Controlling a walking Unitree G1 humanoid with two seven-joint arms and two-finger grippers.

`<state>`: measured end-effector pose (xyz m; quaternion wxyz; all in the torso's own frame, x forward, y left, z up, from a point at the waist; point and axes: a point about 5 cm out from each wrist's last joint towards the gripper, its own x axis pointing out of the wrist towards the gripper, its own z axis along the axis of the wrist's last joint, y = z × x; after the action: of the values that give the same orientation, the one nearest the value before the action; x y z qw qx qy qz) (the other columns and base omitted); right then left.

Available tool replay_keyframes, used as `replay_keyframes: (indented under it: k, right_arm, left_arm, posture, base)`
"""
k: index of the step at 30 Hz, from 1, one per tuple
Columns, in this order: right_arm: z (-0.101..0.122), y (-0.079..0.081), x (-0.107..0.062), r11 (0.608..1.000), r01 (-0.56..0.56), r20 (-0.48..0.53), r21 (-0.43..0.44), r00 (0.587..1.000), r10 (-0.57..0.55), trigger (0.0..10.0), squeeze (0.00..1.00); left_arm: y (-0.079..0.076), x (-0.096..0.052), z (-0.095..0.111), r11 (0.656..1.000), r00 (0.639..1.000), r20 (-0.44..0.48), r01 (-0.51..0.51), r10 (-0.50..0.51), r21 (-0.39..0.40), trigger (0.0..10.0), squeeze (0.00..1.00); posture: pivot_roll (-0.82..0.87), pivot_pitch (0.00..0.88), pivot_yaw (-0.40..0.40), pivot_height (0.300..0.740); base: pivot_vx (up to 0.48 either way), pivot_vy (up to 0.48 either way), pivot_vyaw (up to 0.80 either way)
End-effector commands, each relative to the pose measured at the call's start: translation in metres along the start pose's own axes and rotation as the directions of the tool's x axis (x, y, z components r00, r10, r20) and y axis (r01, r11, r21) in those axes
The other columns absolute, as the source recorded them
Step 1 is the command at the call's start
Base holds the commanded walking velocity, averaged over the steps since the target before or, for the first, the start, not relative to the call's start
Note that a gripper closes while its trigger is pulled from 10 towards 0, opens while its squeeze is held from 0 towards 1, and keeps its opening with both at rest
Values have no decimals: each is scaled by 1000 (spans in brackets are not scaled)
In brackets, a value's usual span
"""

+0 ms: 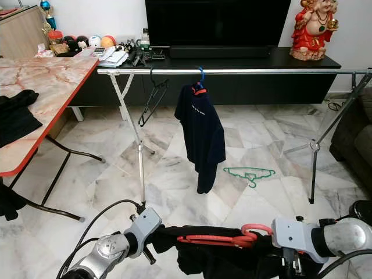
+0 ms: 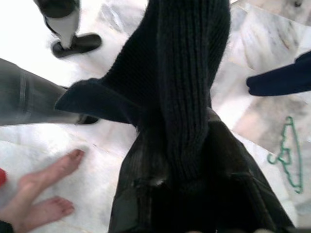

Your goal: Hang hanger

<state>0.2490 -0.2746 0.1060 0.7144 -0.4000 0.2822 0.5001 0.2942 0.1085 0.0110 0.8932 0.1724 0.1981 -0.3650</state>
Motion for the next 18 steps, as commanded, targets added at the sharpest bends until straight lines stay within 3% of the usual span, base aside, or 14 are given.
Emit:
replay_keyframes:
  k: [1, 10, 18]
  right_arm:
    - [-10, -2, -3, 1000, 30, -71, 4, 997, -30, 0, 0]
    - [-13, -2, 12, 995, 101, -103, -16, 989, -102, 0, 0]
    - [-9, -11, 24, 972, 233, -74, -10, 970, -233, 0, 0]
  left_arm:
    - [13, -7, -4, 1000, 999, -28, -25, 25, 5, 0, 0]
    - [37, -16, 13, 999, 1000, 24, -7, 6, 52, 0, 0]
    - [31, -23, 10, 968, 977, -66, 208, -200, 143, 0, 0]
  posture:
    - [-70, 88, -15, 740]
    - [-60, 91, -13, 740]
    - [-63, 92, -11, 740]
  base:
    - [0, 0, 0]
    - [0, 0, 0]
    - [0, 0, 0]
